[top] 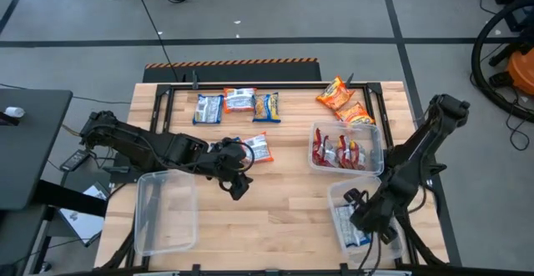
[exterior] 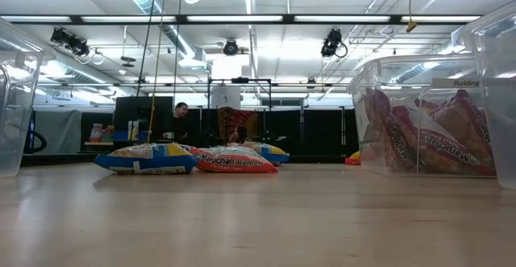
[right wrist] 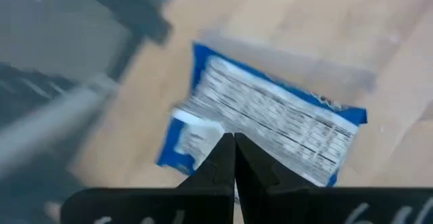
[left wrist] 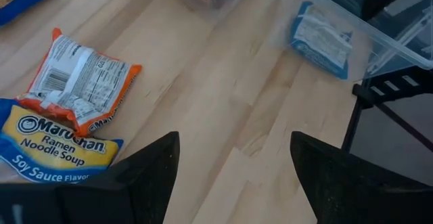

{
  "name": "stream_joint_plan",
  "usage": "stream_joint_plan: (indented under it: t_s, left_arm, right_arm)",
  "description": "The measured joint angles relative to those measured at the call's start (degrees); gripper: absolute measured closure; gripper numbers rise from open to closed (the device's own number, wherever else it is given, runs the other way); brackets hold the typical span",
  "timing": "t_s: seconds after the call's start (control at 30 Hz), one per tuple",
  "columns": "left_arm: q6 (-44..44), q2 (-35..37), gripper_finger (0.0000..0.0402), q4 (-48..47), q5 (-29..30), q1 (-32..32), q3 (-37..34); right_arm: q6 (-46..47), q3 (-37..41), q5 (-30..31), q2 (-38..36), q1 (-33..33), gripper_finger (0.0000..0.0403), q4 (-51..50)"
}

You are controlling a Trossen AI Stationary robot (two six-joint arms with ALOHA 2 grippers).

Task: Sort Maruchan noodles
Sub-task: Put the blue noodle pack into the bottom right container

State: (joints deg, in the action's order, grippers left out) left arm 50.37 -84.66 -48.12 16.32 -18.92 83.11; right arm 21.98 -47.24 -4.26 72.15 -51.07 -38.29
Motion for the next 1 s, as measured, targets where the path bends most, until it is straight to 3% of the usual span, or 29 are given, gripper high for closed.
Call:
stream_joint_plan:
  t_s: [0.1,0.23,0.43,0.67,1.0]
  left_arm:
    - [0.0,0.0,0.0115,0.5,0.0,0.0,0.0]
    - [0.0,0.0,0.0115,1.1,0.0,0.0,0.0]
    - [0.0,0.1,0.0115,1.8,-1.0,-0.2,0.0]
    - [0.3,1.4,0.0115,2.6,-1.1,-0.3,0.0]
    - [0.0,1.5,0.0115,2.3,-1.1,-0.3,0.0]
  right_arm:
    - [-1.2,-0.1,-2.5,-3.7,0.6,0.0398,1.6]
    - [-7.1,-0.1,2.4,-3.5,-0.8,0.0386,1.5]
    - [-11.6,-0.1,2.8,3.8,-1.5,0.0306,5.5]
    - [-12.2,-0.1,-3.9,13.5,-2.1,0.0232,9.7]
    - [-14.5,-0.3,-1.0,22.2,-4.9,0.0223,13.3]
